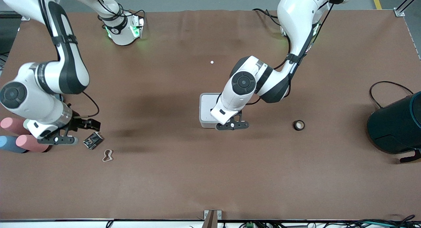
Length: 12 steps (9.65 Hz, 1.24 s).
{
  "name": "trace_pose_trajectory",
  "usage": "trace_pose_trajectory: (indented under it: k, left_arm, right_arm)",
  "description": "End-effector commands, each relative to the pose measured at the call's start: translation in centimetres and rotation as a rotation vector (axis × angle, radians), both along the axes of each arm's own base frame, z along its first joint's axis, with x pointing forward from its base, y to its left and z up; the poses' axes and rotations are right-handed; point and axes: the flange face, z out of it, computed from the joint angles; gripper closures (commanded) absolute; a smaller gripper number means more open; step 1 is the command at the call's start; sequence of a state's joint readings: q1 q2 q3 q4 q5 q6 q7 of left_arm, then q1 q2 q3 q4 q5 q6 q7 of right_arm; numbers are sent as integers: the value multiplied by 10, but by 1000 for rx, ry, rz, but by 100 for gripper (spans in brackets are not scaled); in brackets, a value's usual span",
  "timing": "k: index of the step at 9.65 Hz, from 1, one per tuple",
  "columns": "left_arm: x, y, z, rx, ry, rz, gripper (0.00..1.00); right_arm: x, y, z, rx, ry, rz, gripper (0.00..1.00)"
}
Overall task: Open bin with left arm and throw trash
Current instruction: 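Grasp the white heart clip with the right gripper while the left gripper holds the lid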
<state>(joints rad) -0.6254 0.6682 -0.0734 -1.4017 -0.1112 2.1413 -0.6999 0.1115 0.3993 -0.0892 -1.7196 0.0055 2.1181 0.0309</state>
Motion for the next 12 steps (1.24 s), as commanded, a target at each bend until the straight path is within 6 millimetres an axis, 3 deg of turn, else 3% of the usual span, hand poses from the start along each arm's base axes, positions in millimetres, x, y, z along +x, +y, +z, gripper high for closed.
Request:
trace_pose_trajectory:
  k: [1, 3, 5, 9, 11, 12]
  left_arm:
    - [-1, -14, -4, -13, -33, 4, 100]
    - [-14, -30, -11, -9, -34, -6, 100]
    - [-11, -30, -20, -12, -42, -4, 100]
    - [-10, -33, -43, -9, -52, -5, 99]
    - [-11, -34, -34, -16, -60, -5, 99]
    - [-13, -36, -40, -12, -54, -10, 99]
  right_arm:
    - [38, 2, -31, 0, 12, -8, 0]
    - [52, 0, -65, 77, 27, -58, 0]
    - [63, -1, -84, 79, -54, -56, 0]
    - [66, -12, -122, 59, -72, -1, 0]
    - [66, -24, -139, 52, -73, 48, 0]
    - [65, -26, -146, 51, -64, 64, 0]
